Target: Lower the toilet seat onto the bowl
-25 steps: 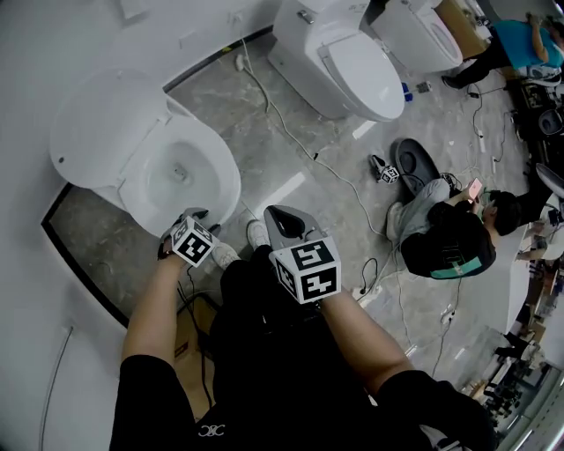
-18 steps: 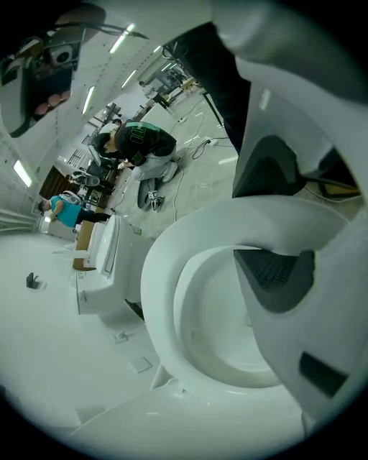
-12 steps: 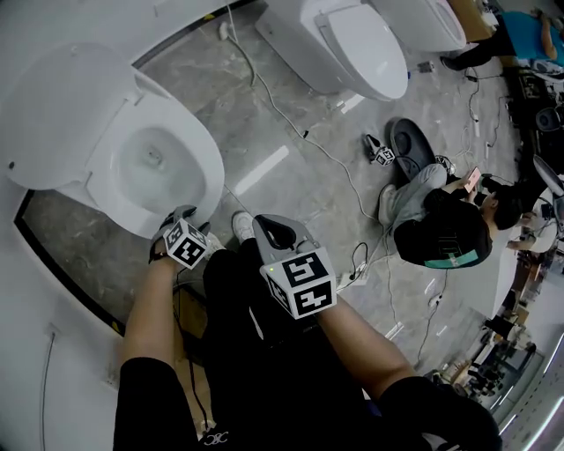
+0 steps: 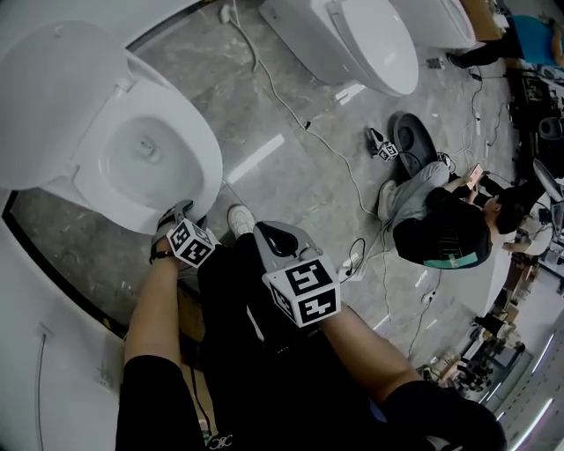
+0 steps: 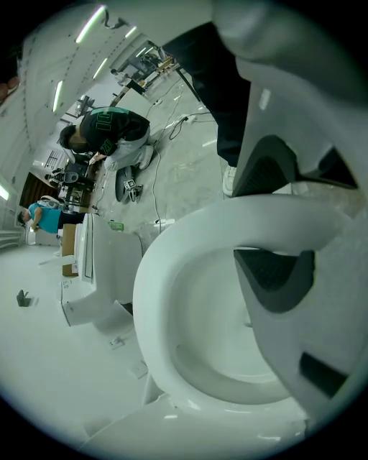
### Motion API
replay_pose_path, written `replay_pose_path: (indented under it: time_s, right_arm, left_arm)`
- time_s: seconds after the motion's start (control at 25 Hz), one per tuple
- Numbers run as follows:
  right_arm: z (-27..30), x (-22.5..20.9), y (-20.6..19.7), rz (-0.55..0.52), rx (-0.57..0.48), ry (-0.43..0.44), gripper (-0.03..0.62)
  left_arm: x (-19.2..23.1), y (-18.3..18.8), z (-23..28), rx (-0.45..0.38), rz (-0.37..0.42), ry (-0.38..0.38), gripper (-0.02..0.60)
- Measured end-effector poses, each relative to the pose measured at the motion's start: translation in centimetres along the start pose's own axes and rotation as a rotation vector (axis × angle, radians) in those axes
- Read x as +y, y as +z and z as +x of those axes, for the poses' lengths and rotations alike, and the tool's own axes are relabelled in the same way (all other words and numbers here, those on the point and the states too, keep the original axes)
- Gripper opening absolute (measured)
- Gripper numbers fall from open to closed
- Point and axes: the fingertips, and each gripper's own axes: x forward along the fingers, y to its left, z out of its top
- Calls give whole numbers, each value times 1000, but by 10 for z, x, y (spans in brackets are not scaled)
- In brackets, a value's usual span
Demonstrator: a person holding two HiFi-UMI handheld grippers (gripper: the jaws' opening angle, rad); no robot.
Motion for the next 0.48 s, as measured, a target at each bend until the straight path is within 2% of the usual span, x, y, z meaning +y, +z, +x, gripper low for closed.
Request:
replay_pose_path:
  time_s: [0.24,0.48]
  right_arm:
    - [6,-4,-7,2,25,9,8]
    - [9,-10,-17,21,18,4,9]
  left_arm:
    - [7,-7,17,12,8,22,218]
    - [9,-6,18,-12,10,43,219]
